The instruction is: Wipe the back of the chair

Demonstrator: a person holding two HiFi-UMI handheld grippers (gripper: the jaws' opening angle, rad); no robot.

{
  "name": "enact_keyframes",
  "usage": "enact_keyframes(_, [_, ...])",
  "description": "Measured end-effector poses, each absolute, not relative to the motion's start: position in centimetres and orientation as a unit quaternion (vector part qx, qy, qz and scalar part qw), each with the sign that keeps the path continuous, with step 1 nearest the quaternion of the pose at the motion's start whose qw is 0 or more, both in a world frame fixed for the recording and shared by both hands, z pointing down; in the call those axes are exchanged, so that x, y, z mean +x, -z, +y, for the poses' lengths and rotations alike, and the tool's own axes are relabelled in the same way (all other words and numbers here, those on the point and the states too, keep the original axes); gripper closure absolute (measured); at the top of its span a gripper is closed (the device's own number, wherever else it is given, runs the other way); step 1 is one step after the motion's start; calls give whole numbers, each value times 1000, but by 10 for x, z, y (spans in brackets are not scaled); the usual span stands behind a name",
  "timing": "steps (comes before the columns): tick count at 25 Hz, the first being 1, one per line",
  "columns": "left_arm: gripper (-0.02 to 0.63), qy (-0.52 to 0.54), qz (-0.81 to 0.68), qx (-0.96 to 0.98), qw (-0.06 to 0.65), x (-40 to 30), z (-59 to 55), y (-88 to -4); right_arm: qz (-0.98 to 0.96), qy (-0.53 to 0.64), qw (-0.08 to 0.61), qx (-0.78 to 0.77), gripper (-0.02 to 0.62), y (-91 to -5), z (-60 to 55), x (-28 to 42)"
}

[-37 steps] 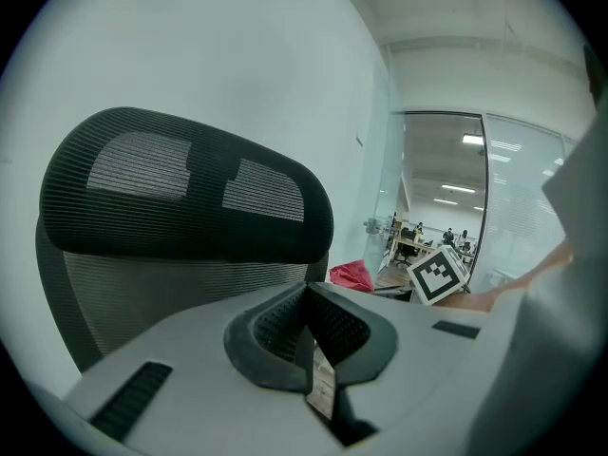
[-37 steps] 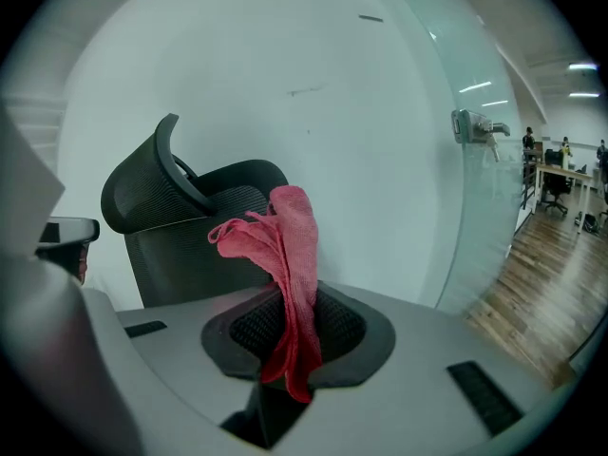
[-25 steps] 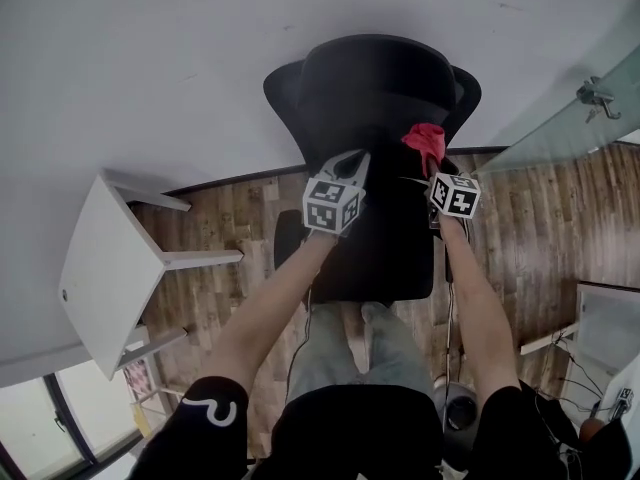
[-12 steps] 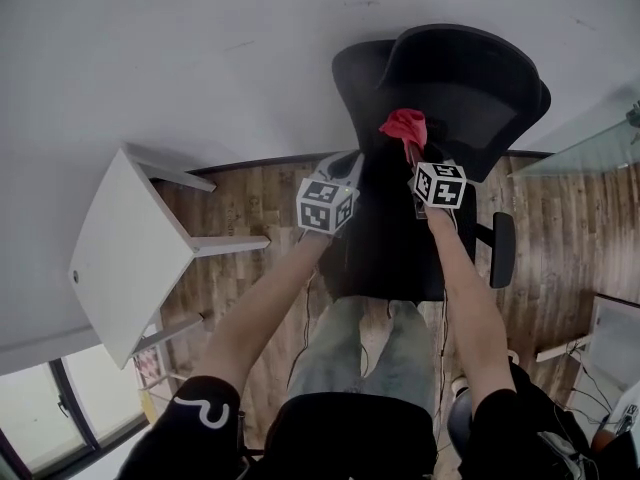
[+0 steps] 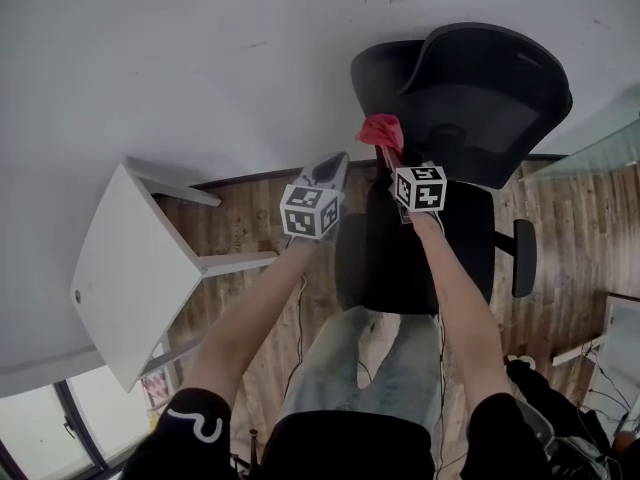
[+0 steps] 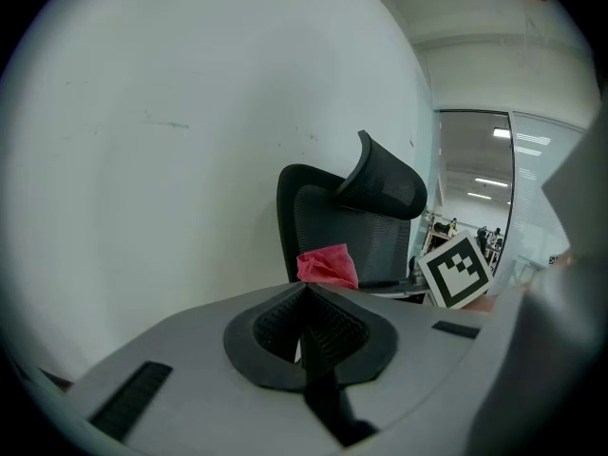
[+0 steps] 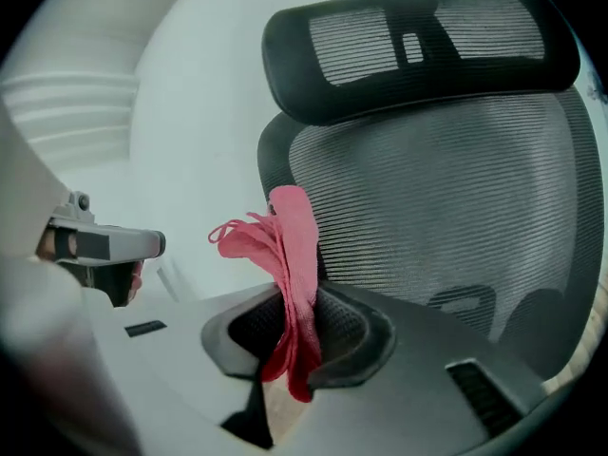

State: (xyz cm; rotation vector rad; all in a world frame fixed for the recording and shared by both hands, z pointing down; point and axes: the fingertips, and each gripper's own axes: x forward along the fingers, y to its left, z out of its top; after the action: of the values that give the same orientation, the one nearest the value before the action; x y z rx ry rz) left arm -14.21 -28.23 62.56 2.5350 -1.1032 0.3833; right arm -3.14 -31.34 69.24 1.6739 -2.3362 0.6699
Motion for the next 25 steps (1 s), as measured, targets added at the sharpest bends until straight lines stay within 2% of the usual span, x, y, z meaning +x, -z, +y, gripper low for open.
enact_keyframes(5, [581, -133, -378, 900, 173, -137, -281, -635, -779, -226, 104, 576, 509, -706, -318, -27])
enact_keyframes(11, [581, -132, -363, 905, 180, -118, -279, -641, -756, -224, 117, 604, 509, -709, -321, 13])
enact_keyframes(25, [581, -122, -333, 918, 180, -23, -269, -633, -705, -231, 117, 660, 509, -707, -291, 165])
